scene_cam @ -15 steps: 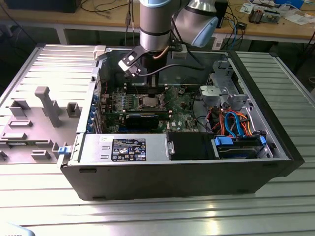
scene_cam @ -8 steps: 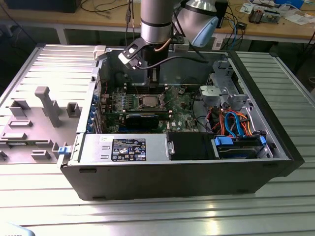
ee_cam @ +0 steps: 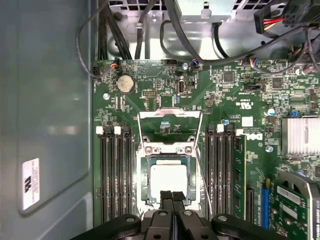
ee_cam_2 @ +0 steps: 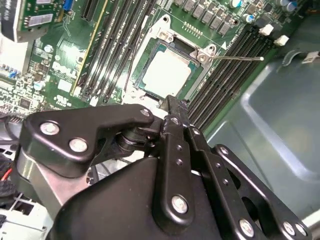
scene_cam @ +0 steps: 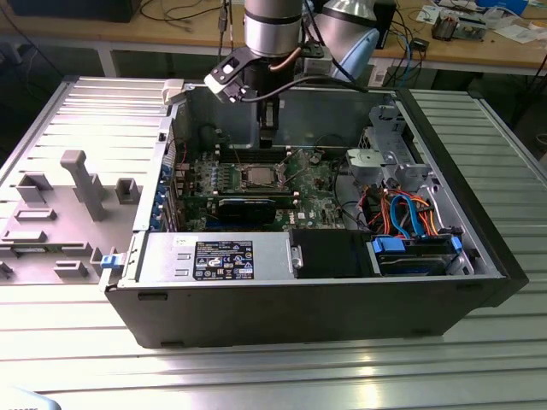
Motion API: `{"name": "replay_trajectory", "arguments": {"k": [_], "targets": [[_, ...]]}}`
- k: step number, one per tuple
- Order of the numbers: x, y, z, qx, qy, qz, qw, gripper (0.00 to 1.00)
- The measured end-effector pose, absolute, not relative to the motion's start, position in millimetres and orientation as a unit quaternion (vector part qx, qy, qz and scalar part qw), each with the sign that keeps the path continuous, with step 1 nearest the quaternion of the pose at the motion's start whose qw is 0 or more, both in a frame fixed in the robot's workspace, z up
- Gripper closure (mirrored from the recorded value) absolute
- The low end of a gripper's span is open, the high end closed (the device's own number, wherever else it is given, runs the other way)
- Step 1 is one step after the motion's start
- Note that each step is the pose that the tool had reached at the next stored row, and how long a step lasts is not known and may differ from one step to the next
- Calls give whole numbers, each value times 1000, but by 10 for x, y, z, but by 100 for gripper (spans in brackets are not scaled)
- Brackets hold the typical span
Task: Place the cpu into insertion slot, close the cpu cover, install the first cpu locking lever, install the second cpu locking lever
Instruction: 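Place the cpu into insertion slot, then close the cpu cover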
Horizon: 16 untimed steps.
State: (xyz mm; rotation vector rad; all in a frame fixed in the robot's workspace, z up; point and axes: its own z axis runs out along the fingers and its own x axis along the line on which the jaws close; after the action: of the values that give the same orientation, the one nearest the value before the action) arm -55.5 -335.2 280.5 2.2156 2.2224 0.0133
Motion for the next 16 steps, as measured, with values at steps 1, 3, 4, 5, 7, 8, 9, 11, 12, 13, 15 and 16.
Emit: {"name": "replay_trajectory", "arguments": {"k": [1,3,4,5,7,8,9,11,12,13,15,16], "targets": [[-555,-3352,2843,706,708,4,2,89],[-555,-3352,2886,706,708,4,2,89],[-555,-3352,2901,706,708,4,2,89],[-555,-3352,2905,706,708,4,2,89],[-555,-3352,2905,706,708,4,2,89],[-555,-3352,2905,706,708,4,2,89],[-555,-3352,2905,706,708,4,2,89],[-555,-3352,2906,706,708,4,2,89],[-554,-3352,2906,706,708,4,2,89],[-549,-3352,2906,706,708,4,2,89],[-523,-3352,2906,706,708,4,2,89],[-512,-3352,2906,706,708,4,2,89]]}}
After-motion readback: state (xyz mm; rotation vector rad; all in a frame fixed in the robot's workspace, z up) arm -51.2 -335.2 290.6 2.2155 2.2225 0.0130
